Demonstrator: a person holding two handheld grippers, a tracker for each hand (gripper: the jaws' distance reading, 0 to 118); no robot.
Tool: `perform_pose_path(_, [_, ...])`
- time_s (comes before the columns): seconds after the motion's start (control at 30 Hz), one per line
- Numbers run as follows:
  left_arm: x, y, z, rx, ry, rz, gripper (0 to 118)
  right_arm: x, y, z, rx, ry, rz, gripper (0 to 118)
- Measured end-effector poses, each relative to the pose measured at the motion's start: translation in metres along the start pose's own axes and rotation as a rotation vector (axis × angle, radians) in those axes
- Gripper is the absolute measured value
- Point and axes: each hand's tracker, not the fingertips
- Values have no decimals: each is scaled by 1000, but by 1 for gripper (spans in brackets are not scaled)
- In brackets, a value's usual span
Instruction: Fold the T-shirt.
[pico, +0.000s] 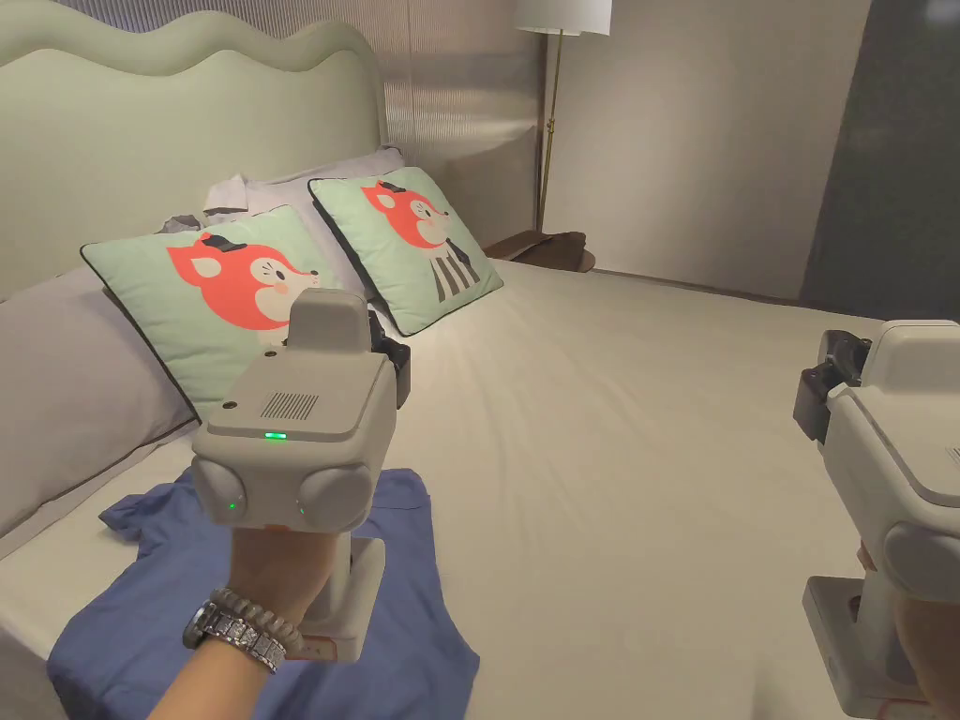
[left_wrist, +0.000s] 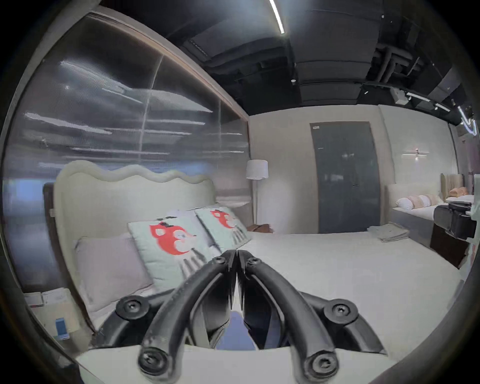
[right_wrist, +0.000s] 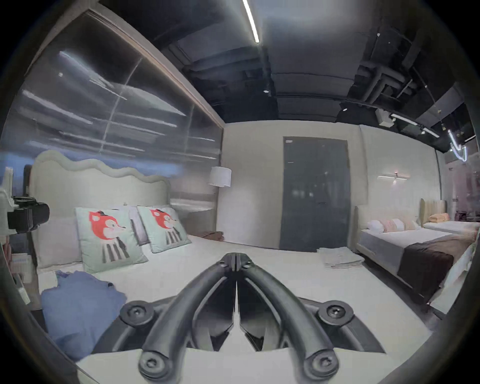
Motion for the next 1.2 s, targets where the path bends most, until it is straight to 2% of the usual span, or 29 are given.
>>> perform_pose_path(0.17, [-7, -13, -8, -51, 7, -6, 0, -9, -5, -9, -24, 23, 3, 0])
perform_pose_path(0.27, [-6, -25, -17, -159, -23, -10, 0, -9, -9, -13, -43, 25, 5, 0])
perform_pose_path(0.37, [-6, -44, -36, -359, -53, -11, 0, -7, -24, -24, -68, 23, 4, 0])
perform_pose_path(0.43, [-7, -65, -55, -587, -120, 1, 0, -8, -22, -19, -87, 24, 2, 0])
perform_pose_path(0.5, [-6, -89, -69, -770, -129, 5, 0, -8, -27, -21, -103, 25, 0, 0])
perform_pose_path(0.7, [-4, -152, -89, -1042, -183, 31, 2, -6, -43, -30, -139, 30, 8, 0])
perform_pose_path(0.73, [-3, -159, -87, -1055, -175, 49, 13, -5, -45, -31, -142, 31, 11, 0])
perform_pose_path(0.77, [-4, -162, -88, -1038, -168, 68, 32, -5, -46, -32, -145, 30, 14, 0])
perform_pose_path(0.8, [-5, -166, -89, -1045, -162, 90, 45, -5, -48, -33, -149, 30, 15, 0])
perform_pose_path(0.83, [-5, -169, -92, -1054, -152, 111, 45, -4, -49, -32, -153, 29, 16, 0])
perform_pose_path(0.87, [-6, -172, -93, -1055, -152, 116, 82, -4, -50, -33, -157, 29, 17, 0])
perform_pose_path(0.9, [-5, -175, -93, -1056, -158, 122, 113, -4, -52, -34, -162, 27, 18, 0])
perform_pose_path(0.93, [-4, -174, -94, -1037, -144, 115, 107, -3, -54, -35, -166, 26, 18, 0])
perform_pose_path(1.13, [8, -199, -108, -1102, -130, 116, 106, -1, -63, -32, -195, 20, 16, 0])
perform_pose_path(1.2, [11, -208, -108, -1112, -127, 120, 96, 1, -67, -32, -208, 18, 28, 0])
